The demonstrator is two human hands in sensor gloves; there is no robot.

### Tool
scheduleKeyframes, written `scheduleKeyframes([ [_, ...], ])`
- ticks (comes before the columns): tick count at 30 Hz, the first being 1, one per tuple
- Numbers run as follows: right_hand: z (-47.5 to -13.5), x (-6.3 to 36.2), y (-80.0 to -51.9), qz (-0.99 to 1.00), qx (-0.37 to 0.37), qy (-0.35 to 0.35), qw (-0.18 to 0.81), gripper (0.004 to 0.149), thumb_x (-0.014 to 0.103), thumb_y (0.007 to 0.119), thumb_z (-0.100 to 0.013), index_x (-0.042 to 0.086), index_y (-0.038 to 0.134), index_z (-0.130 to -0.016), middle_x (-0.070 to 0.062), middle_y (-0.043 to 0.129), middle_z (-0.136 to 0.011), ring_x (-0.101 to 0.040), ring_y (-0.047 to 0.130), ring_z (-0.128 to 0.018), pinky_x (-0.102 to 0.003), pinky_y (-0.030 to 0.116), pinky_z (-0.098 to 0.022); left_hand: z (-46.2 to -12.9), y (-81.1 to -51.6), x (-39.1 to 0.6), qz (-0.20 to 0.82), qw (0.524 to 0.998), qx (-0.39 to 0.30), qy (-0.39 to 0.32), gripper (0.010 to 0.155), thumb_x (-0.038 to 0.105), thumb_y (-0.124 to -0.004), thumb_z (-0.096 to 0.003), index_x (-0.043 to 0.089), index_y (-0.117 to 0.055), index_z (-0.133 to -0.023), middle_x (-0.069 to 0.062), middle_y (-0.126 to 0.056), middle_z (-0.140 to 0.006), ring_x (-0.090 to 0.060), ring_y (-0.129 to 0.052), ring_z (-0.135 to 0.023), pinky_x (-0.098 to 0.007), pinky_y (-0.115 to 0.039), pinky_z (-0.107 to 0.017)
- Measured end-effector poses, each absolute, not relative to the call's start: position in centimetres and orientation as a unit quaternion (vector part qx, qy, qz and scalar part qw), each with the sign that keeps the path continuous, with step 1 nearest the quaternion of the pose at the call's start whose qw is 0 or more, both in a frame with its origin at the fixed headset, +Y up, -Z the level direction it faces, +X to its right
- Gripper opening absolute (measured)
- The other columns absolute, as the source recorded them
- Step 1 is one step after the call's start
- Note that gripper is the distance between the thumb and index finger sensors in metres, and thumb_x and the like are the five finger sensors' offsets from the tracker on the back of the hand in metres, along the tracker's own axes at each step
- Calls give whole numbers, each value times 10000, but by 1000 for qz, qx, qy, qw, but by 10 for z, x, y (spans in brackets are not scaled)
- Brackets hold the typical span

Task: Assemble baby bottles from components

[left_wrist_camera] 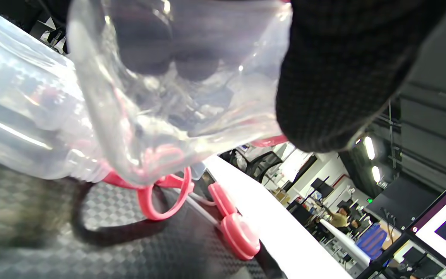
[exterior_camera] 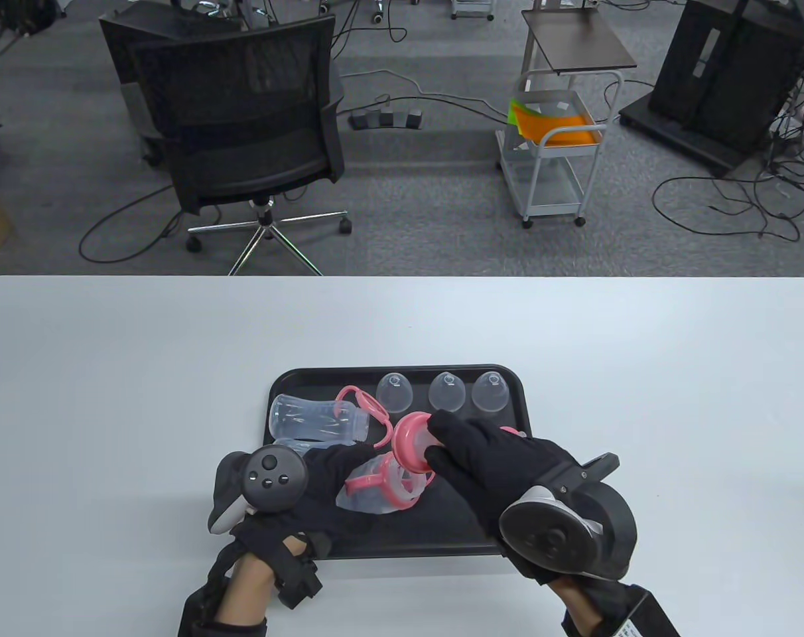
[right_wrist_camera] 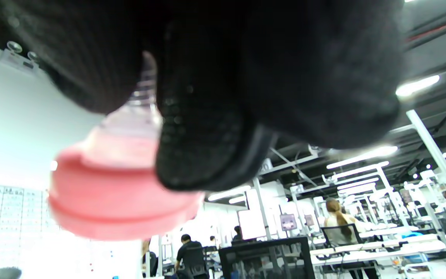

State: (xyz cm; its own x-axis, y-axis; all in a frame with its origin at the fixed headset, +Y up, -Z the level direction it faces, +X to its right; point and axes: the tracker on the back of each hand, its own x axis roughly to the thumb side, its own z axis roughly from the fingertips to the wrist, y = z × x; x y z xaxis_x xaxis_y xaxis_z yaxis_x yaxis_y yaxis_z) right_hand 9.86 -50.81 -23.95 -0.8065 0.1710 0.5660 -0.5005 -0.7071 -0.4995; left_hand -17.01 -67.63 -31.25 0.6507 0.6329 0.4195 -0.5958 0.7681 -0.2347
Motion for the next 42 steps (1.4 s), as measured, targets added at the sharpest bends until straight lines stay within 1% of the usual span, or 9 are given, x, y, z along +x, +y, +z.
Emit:
scheduleKeyframes([
  [10, -265, 87, -532, 907, 258, -262, 205, 464, 424, 908, -370, 182, 955, -764, -35, 1076, -549, -100, 1142, -238, -227, 1021, -66, -310, -670, -182, 376, 899, 19, -222, 985, 594, -1107, -312, 257, -617, -1097, -29, -726, -1064, -353, -798, -971, -662, -571, -757],
  [22, -280, 79, -548, 917, 260, -222, 206, 476, 438, 892, -375, 185, 947, -775, -36, 1072, -570, -113, 1145, -260, -235, 1023, -81, -310, -670, -186, 394, 891, 28, -223, 984, 585, -1110, -311, 267, -614, -1098, -26, -722, -1068, -355, -788, -977, -666, -564, -758],
  [27, -284, 76, -554, 925, 263, -193, 197, 491, 448, 894, -375, 190, 930, -791, -43, 1060, -602, -136, 1142, -296, -258, 1022, -113, -311, -670, -186, 374, 899, 34, -225, 982, 578, -1117, -307, 268, -621, -1096, -24, -725, -1067, -372, -790, -972, -667, -564, -759],
  [29, -285, 75, -557, 931, 266, -173, 182, 538, 465, 886, -377, 223, 868, -857, -59, 1000, -737, -158, 1135, -369, -270, 1021, -163, -311, -670, -186, 373, 899, 32, -227, 981, 580, -1118, -307, 277, -620, -1097, -15, -724, -1069, -351, -786, -982, -671, -558, -761],
  [32, -288, 70, -565, 930, 292, -120, 188, 717, 563, 792, -392, 233, 674, -1017, -155, 836, -936, -236, 1111, -496, -318, 1017, -244, -308, -667, -183, 359, 904, 35, -230, 980, 581, -1118, -305, 278, -623, -1095, -15, -727, -1068, -351, -790, -980, -671, -560, -760],
  [35, -290, 63, -571, 927, 302, -103, 199, 804, 593, 851, -347, 207, 662, -1026, -168, 844, -921, -266, 1107, -498, -342, 1011, -246, -307, -666, -181, 348, 907, 35, -235, 981, 578, -1121, -304, 281, -623, -1096, -13, -727, -1068, -352, -788, -982, -673, -555, -762],
  [38, -289, 60, -571, 934, 305, -112, 149, 778, 556, 898, -332, 210, 702, -1001, -139, 844, -925, -247, 1096, -552, -335, 1010, -294, -307, -666, -182, 342, 910, 34, -232, 980, 571, -1127, -301, 283, -628, -1094, -13, -727, -1069, -351, -786, -984, -674, -553, -763],
  [40, -289, 58, -573, 930, 326, -89, 144, 768, 491, 932, -335, 230, 677, -1011, -131, 778, -981, -307, 1050, -638, -387, 986, -380, -308, -667, -182, 337, 911, 28, -234, 977, 569, -1127, -301, 288, -628, -1093, -10, -726, -1070, -349, -786, -985, -673, -553, -764],
  [42, -288, 57, -573, 927, 345, -80, 124, 763, 424, 961, -336, 289, 646, -1018, -68, 701, -1042, -334, 985, -760, -424, 954, -479, -308, -668, -182, 339, 911, 24, -234, 979, 569, -1126, -303, 284, -627, -1095, -12, -724, -1071, -352, -785, -986, -676, -551, -764],
])
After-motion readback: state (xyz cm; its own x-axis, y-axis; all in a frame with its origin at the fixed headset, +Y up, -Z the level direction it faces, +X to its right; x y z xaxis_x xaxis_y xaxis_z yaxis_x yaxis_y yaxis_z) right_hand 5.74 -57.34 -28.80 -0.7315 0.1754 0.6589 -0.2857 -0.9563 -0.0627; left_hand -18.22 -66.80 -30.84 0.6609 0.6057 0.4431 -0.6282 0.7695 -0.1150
